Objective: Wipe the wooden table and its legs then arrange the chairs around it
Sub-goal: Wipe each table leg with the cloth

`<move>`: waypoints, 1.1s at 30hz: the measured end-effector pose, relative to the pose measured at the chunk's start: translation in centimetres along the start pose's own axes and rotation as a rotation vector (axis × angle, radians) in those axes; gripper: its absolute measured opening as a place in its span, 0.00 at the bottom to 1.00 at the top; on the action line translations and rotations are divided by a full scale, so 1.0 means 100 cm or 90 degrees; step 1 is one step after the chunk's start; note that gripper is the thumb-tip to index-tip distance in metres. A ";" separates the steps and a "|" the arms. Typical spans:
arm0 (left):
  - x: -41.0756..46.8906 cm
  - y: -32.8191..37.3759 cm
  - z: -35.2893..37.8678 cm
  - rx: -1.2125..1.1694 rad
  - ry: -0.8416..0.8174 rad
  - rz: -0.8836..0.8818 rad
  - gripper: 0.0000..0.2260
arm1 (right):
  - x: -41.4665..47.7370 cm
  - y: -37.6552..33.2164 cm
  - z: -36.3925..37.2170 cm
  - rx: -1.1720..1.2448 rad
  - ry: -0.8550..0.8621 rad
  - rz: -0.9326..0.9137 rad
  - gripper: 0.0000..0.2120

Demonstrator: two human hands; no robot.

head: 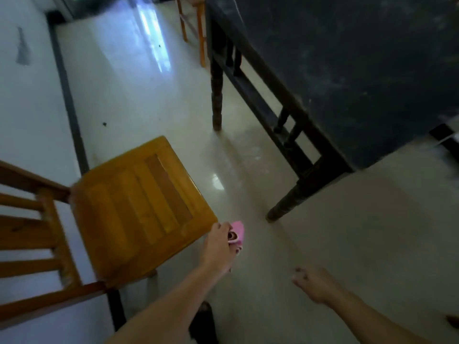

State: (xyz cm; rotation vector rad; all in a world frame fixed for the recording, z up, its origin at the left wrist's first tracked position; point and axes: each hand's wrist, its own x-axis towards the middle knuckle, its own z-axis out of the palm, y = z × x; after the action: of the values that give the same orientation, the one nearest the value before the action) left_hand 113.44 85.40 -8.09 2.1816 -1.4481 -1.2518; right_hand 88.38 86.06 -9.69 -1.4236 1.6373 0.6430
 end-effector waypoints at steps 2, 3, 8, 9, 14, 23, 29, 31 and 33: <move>-0.020 0.024 -0.055 0.050 0.017 0.007 0.17 | -0.042 -0.036 -0.034 -0.040 0.021 -0.018 0.22; -0.028 0.035 -0.082 0.073 0.024 0.011 0.17 | -0.060 -0.055 -0.052 -0.048 0.036 -0.035 0.22; -0.052 0.080 -0.201 0.146 0.095 0.049 0.16 | -0.129 -0.151 -0.148 -0.022 0.136 -0.157 0.24; -0.053 0.087 -0.220 0.154 0.109 0.053 0.15 | -0.140 -0.167 -0.168 -0.040 0.170 -0.177 0.23; -0.040 0.134 -0.291 0.178 0.177 0.057 0.13 | -0.180 -0.219 -0.263 -0.060 0.280 -0.258 0.22; 0.043 0.238 -0.356 0.144 0.241 0.064 0.09 | -0.144 -0.212 -0.415 -0.087 0.306 -0.272 0.23; 0.104 0.298 -0.394 0.153 0.265 0.083 0.11 | -0.112 -0.239 -0.511 -0.110 0.365 -0.304 0.23; 0.120 0.312 -0.413 0.163 0.274 0.096 0.11 | -0.105 -0.261 -0.532 -0.119 0.385 -0.331 0.23; 0.141 0.323 -0.436 0.172 0.291 0.096 0.12 | -0.097 -0.283 -0.552 -0.118 0.396 -0.354 0.23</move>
State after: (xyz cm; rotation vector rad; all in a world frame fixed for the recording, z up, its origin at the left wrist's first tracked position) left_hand 127.88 47.24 30.39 2.2684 -1.6076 -0.4827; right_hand 101.02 39.62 30.62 -2.2551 1.5250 0.0183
